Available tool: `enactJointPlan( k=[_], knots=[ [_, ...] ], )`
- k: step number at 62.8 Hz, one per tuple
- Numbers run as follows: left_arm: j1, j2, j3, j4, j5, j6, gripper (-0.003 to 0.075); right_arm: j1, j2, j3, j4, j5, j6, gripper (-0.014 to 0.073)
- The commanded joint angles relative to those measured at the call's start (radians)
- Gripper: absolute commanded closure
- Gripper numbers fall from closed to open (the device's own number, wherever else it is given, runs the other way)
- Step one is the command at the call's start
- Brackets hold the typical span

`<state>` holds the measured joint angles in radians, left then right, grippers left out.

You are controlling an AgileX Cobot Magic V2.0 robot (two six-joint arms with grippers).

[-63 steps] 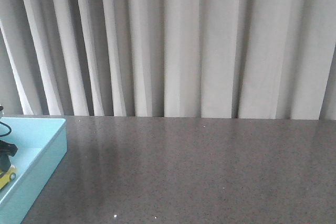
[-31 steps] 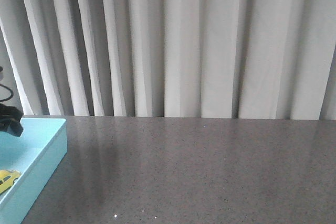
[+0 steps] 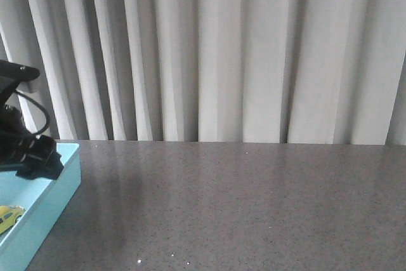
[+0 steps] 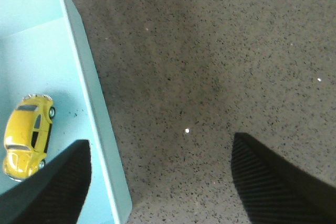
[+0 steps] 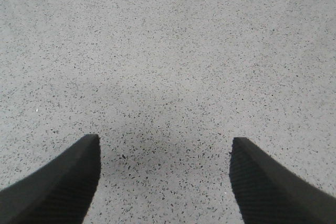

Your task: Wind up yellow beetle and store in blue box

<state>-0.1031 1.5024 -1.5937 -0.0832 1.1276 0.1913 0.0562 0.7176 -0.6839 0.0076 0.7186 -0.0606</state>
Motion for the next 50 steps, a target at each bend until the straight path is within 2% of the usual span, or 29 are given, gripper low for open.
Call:
enactJointPlan(
  k=[1, 15, 27, 39, 50],
  knots=[
    [-0.033, -0.142, 0.148, 0.011, -0.17, -0.05, 0.0185, -0.001, -0.004, -0.025, 0.0, -0.066, -0.004, 0.0092],
    [-0.042, -0.381, 0.51, 0.061, -0.312, -0.055, 0.0185, -0.001, -0.004, -0.025, 0.0, -0.066, -0.004, 0.0092],
    [-0.037, -0.579, 0.74, 0.155, -0.415, -0.152, 0.0185, -0.001, -0.004, -0.025, 0.0, -0.073, -0.004, 0.0092],
    [-0.037, -0.765, 0.897, 0.201, -0.528, -0.295, 0.0185, -0.001, -0.004, -0.025, 0.0, -0.069, -0.004, 0.0092],
    [-0.037, -0.862, 0.968, 0.201, -0.613, -0.309, 0.0189, -0.001, -0.004, -0.025, 0.001, -0.072, -0.004, 0.0094]
  ],
)
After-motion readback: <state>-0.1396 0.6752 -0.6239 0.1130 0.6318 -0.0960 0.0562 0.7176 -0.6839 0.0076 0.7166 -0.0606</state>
